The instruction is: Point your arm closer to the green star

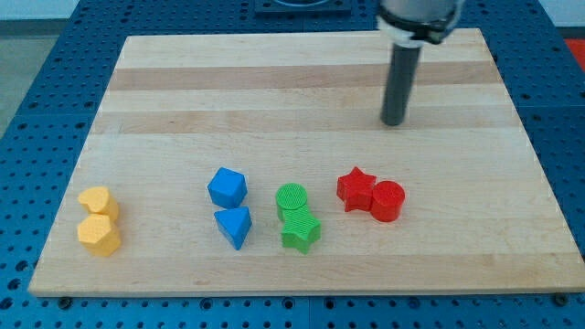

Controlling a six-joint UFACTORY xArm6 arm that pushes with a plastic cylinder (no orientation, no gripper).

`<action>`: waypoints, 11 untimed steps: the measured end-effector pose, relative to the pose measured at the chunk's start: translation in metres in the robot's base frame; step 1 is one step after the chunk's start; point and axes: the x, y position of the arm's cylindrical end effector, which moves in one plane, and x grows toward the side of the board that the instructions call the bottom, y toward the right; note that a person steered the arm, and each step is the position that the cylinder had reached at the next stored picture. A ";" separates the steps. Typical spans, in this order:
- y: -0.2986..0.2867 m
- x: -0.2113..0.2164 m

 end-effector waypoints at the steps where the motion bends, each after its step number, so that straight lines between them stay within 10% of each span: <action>1: 0.025 0.040; 4: -0.033 0.228; 8: -0.192 0.228; 11: -0.121 0.227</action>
